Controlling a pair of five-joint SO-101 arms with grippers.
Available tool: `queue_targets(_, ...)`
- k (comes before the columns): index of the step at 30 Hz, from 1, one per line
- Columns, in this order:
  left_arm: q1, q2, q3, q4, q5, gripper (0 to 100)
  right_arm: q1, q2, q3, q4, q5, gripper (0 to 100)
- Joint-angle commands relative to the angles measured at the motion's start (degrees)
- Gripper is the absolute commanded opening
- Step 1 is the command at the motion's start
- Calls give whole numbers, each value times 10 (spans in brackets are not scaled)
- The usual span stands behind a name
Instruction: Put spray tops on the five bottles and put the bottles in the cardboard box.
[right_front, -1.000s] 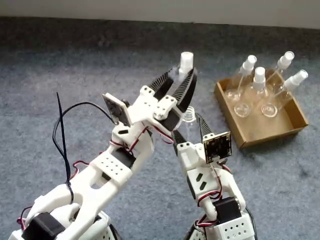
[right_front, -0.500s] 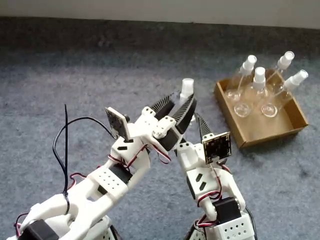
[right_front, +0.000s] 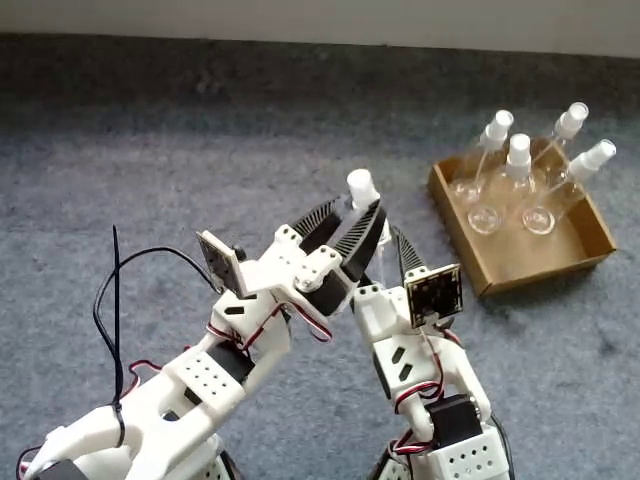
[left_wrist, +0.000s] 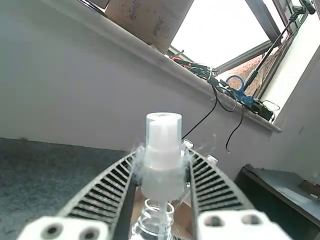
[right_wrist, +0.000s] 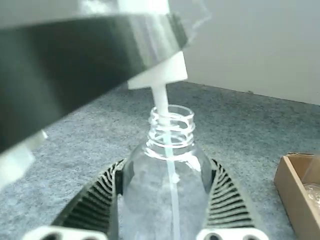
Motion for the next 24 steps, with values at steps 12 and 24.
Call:
queue_targets(12, 24, -24, -9, 49, -122, 5, 26, -7, 70, 0, -1, 72)
queue_targets(24, 23, -24, -66, 171, -124, 5, 23, -7, 51, 1, 4, 73)
